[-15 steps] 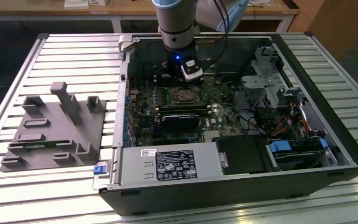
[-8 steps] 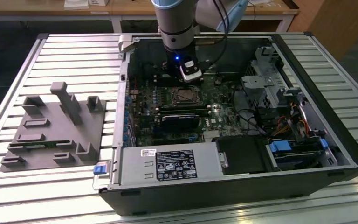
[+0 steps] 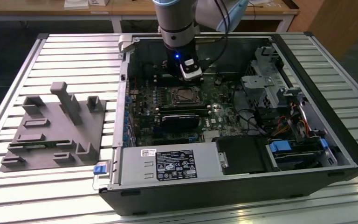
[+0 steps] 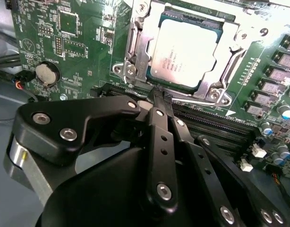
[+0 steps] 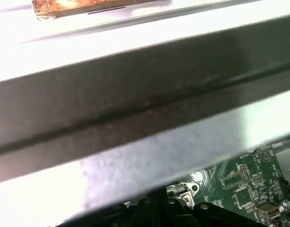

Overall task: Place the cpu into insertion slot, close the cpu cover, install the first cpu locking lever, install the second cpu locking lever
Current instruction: 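Install the first cpu locking lever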

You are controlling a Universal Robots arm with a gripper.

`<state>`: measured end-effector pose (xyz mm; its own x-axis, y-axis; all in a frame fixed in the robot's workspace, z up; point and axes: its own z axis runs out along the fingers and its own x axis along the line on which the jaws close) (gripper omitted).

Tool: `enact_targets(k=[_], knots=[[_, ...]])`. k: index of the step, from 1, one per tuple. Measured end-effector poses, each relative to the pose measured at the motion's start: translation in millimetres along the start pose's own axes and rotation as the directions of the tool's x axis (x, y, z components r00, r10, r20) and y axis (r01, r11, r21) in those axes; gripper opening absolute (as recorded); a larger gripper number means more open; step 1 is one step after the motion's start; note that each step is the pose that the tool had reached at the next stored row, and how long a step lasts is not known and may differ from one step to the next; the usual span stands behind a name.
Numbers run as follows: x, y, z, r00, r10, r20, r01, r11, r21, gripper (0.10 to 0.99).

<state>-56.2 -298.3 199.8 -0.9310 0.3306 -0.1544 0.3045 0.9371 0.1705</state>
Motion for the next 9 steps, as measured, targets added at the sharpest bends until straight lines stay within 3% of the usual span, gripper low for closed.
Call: enact_targets(k=[9], knots=[[1.3,2.7,0.1,0.9999,0.016,0.0028,-0.016,0.9998,-0.008,0.106]])
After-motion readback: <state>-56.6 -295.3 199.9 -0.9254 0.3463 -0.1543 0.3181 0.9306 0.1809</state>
